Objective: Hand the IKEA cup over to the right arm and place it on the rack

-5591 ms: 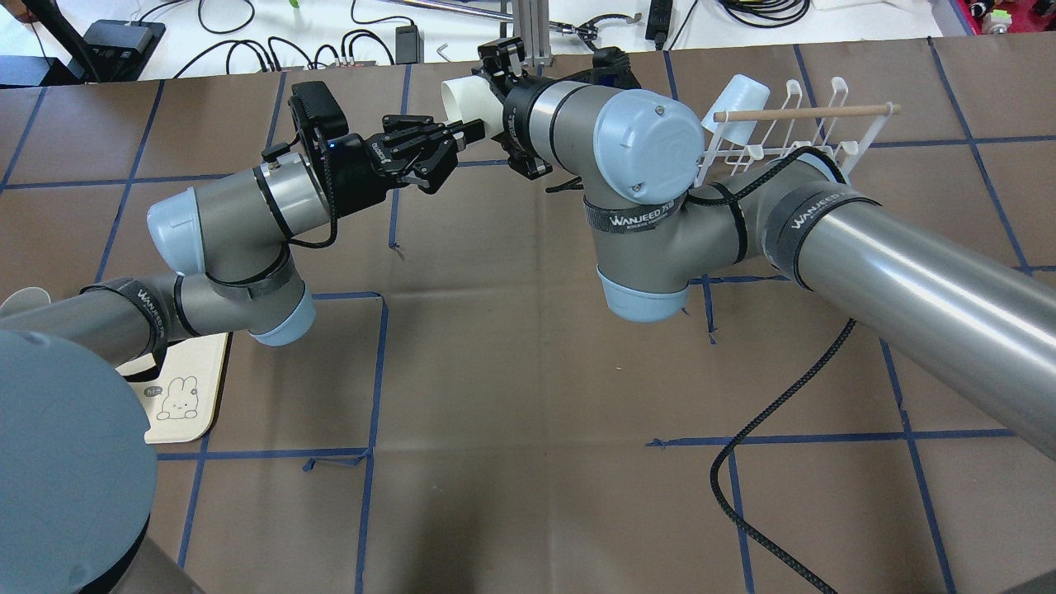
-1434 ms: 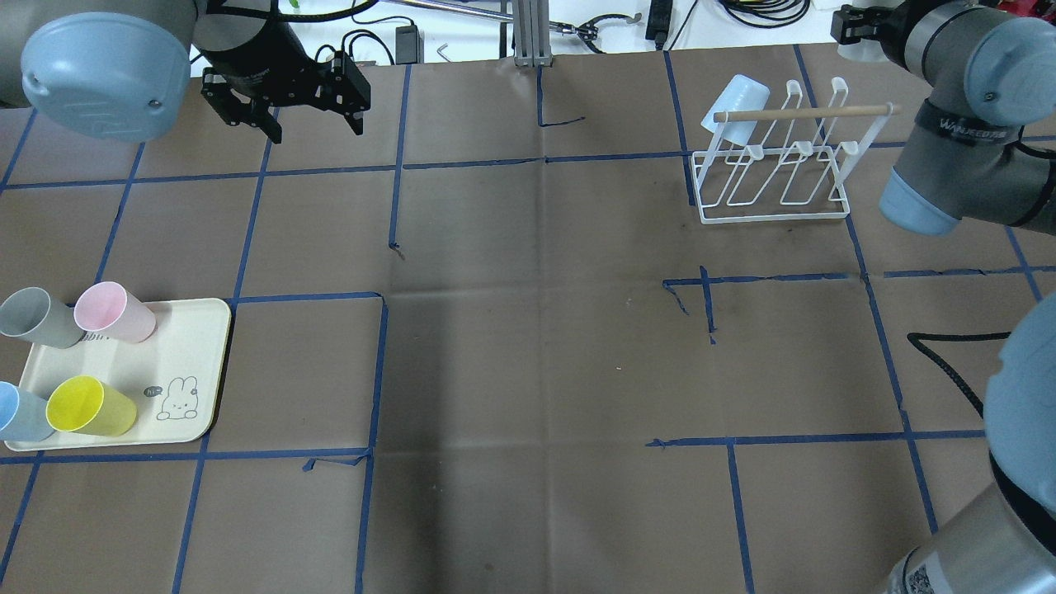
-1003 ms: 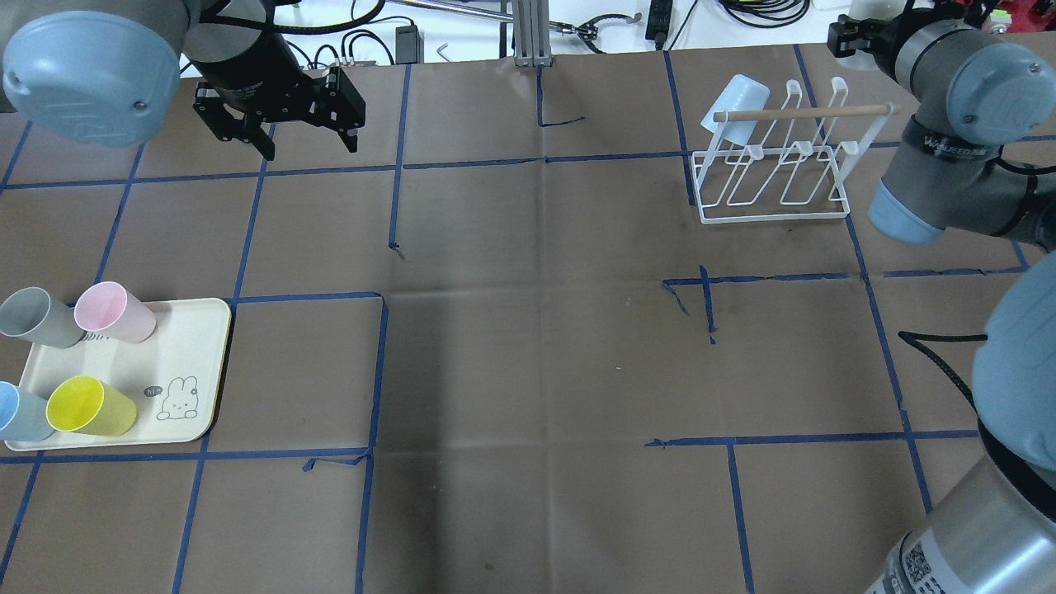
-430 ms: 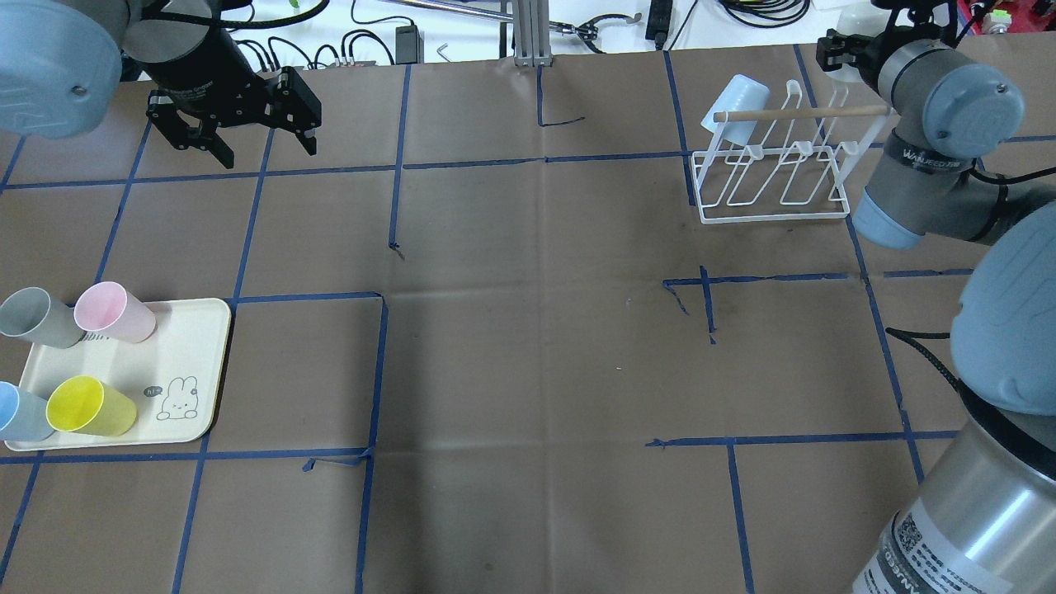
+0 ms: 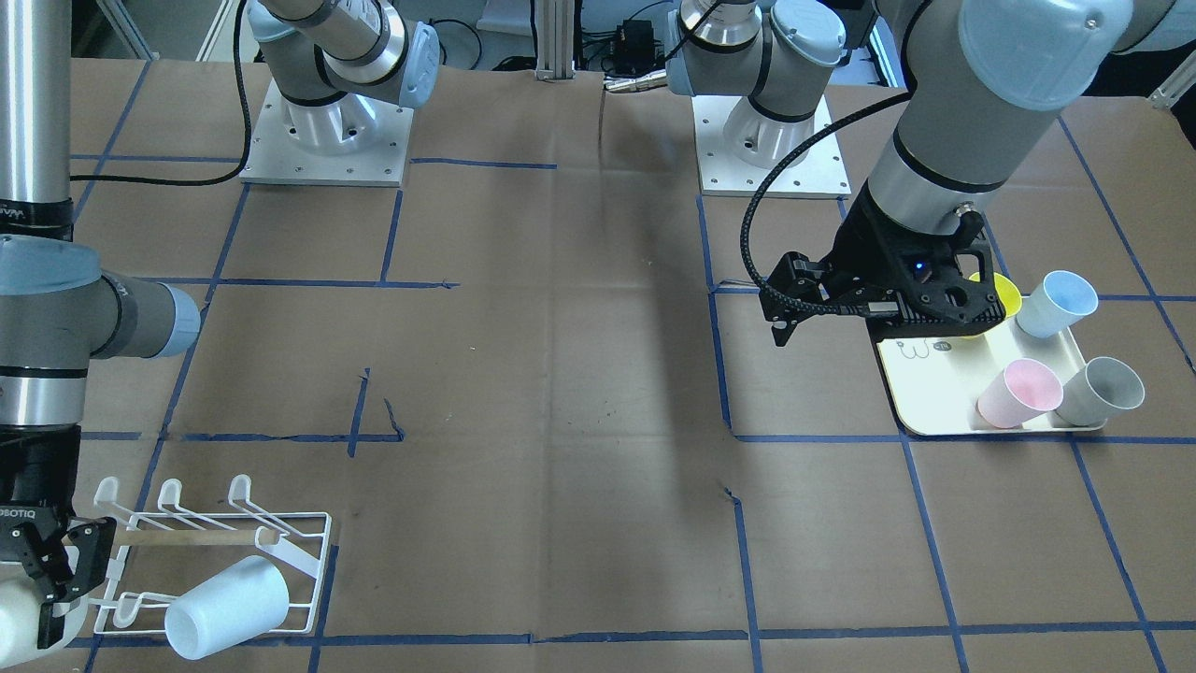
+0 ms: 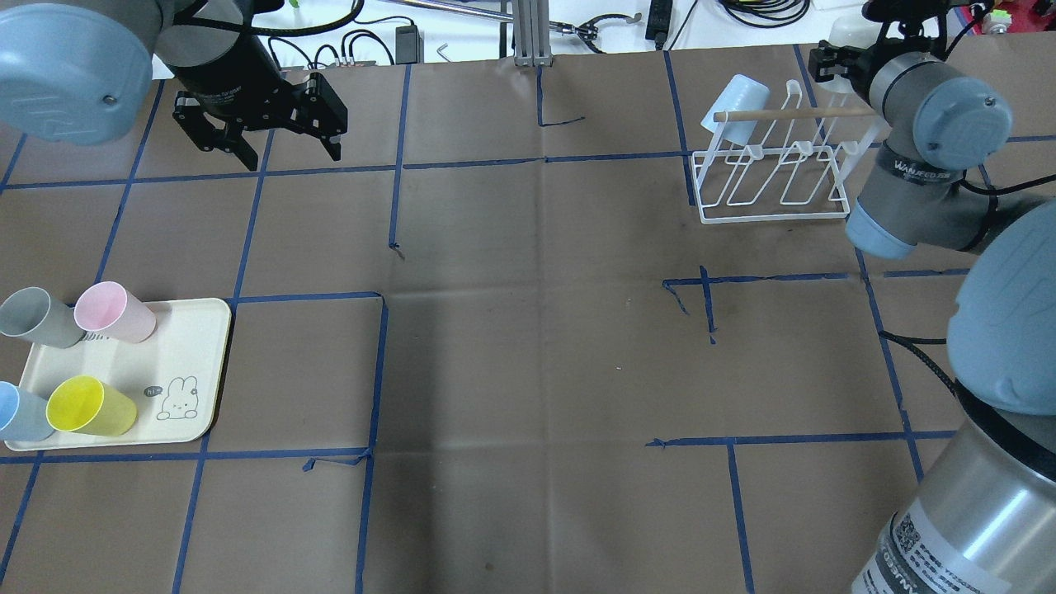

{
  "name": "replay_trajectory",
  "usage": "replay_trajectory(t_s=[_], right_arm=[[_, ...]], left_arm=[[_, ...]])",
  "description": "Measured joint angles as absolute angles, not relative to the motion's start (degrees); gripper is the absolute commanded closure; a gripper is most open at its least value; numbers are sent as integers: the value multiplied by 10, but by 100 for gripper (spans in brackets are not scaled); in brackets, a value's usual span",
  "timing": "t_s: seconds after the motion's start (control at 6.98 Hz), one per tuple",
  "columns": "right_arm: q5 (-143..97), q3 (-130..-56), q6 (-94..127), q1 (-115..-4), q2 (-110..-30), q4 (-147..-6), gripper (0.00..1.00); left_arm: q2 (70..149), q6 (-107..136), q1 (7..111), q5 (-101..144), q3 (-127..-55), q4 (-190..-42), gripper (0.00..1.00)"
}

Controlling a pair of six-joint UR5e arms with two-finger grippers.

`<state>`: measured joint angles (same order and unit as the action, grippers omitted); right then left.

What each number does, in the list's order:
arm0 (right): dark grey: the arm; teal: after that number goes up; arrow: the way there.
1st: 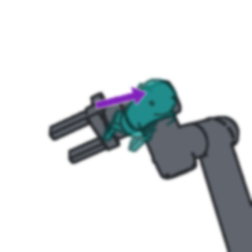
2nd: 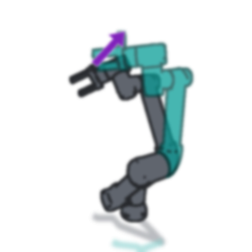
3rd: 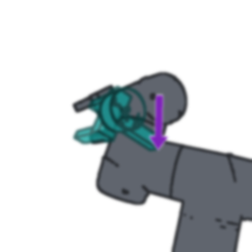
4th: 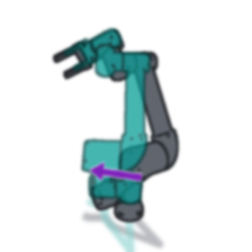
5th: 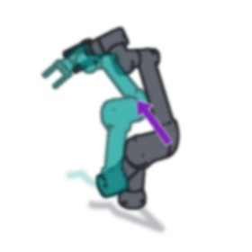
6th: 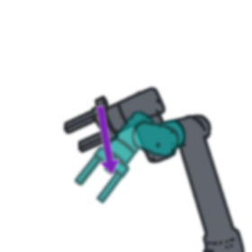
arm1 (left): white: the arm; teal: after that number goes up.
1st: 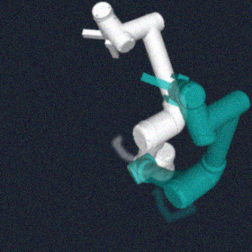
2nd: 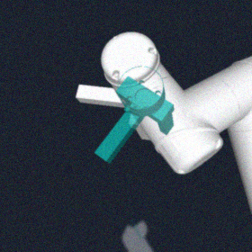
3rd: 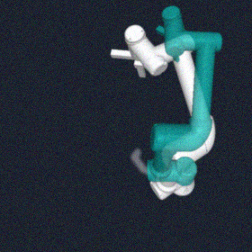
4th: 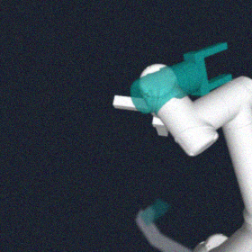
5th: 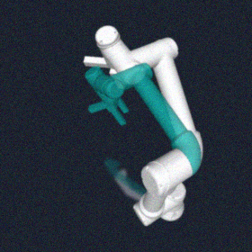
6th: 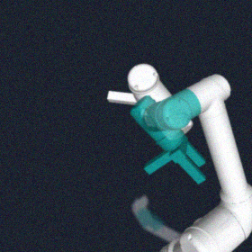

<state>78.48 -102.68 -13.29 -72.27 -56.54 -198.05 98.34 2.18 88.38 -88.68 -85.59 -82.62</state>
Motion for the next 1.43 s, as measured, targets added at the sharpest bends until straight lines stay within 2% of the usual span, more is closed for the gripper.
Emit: replay_trajectory(t_s=[0.14,1.0,1.43], right_arm=[[785,-1034,-132,-723,-565,-1983,1],[785,-1030,-128,-720,-576,-1976,0],[787,-1029,-131,-725,-658,-1897,0]], left_arm=[[982,22,885,-887,-857,-826,0],[978,20,886,-888,-860,-827,0],[977,19,886,-889,-860,-828,0]])
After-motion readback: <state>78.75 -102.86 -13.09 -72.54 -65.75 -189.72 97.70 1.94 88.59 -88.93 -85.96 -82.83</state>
